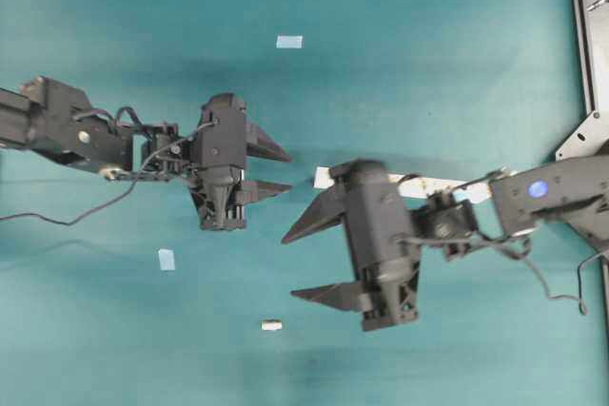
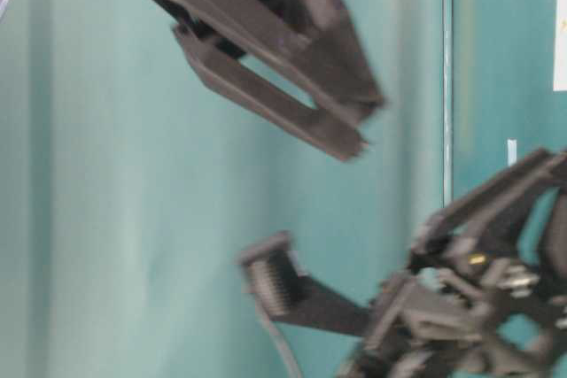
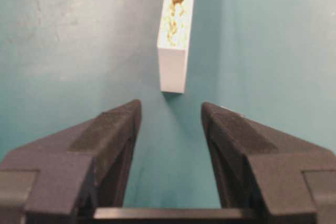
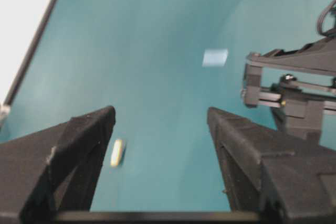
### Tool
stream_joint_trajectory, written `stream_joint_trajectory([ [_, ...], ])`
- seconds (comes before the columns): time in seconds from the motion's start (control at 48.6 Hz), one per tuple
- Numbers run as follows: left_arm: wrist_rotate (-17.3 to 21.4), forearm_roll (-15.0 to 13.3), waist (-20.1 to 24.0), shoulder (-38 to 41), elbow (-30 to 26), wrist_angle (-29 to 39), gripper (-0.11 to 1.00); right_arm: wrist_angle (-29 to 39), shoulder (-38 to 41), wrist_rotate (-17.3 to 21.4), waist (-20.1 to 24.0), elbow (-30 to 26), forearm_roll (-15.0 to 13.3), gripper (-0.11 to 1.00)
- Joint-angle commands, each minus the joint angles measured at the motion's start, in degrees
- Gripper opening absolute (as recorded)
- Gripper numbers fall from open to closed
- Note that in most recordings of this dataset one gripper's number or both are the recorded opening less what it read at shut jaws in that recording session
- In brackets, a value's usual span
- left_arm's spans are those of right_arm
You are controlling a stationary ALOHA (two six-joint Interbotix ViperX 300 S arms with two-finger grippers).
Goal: Move the wooden board into place and insert the rod into its hole.
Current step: 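Swing the right gripper down over the wooden dowel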
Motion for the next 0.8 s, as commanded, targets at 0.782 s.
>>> stream_joint_trajectory([
  [0.782,3.2,0.1,-0.6,14.6,-8.8,-12.5,0.70,20.6,16.0,5.3,4.0,-17.4,0.4,0.80],
])
